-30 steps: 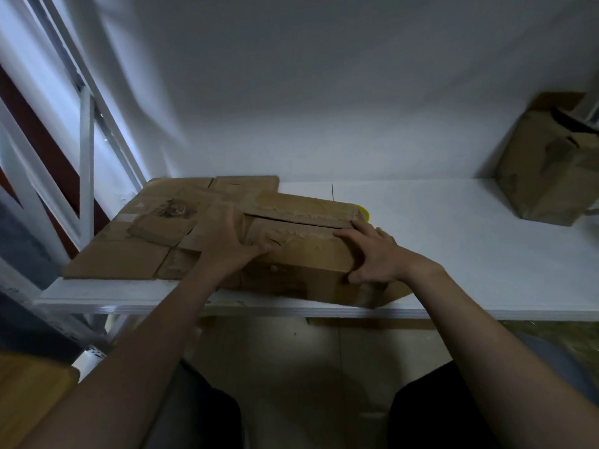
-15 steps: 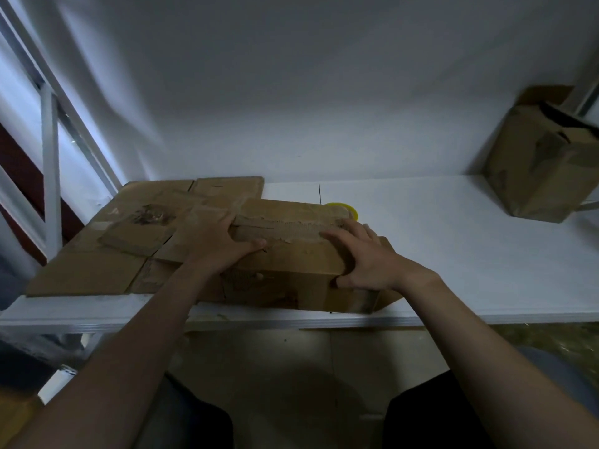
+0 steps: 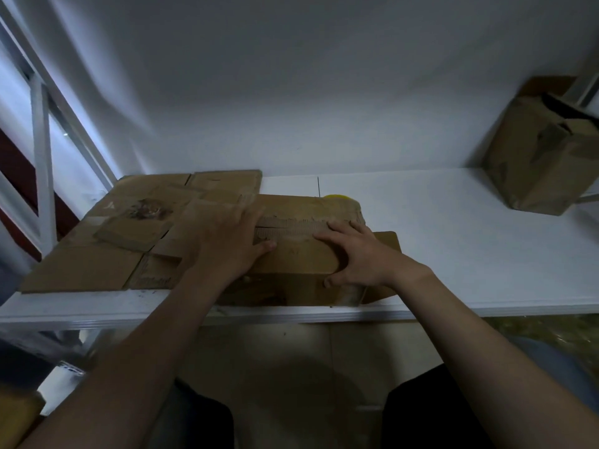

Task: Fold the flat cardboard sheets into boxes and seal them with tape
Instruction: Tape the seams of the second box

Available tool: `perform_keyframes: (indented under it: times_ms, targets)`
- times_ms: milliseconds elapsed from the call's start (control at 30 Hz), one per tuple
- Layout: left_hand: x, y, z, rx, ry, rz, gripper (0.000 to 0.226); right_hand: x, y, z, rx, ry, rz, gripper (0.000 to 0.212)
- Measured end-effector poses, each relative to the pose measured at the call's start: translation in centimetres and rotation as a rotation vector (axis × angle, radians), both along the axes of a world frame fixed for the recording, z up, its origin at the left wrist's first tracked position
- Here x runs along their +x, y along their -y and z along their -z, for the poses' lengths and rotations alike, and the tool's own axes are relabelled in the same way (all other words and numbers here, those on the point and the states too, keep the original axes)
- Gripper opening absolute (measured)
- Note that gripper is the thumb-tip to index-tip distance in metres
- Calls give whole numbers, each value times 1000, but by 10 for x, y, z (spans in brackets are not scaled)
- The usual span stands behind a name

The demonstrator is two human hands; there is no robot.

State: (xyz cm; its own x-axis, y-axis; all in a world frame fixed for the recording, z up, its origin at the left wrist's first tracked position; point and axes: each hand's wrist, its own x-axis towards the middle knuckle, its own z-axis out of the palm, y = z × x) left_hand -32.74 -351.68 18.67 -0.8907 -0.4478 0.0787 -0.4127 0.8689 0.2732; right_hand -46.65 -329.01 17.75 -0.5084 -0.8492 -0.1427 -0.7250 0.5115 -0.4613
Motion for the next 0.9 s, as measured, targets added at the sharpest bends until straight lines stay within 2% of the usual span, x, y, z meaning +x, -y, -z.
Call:
perform_keyframes:
  times_ms: [100,167,267,300,400,500,667,833,900]
  targets:
    - [-13,-13,6,-62,90,69,61,-5,-5,-5,-3,13,-12,89]
    - [-21,-20,7,-80,90,93,54,-14,-8,-10,-127,48,10,63]
    - [-33,-22,7,-46,67,82,47,-42,-9,-12,-386,20,187,22]
    - [-36,-21,7,-17,57,75,45,-55,-9,-11,-388,-6,250,21]
    - [-45,-16,7,42,25,40,40,-94,-9,1,-233,-43,322,41]
    - [-54,-8,5,104,1,-19,39,-126,-1,19,-113,-49,315,59]
    - [-62,-6,10,138,-16,-76,39,-164,23,43,33,-18,234,78]
    - [-67,-5,6,167,20,-107,38,-175,29,54,117,-20,176,72]
    - [-69,-7,5,175,24,-113,38,-175,28,51,122,-142,199,63]
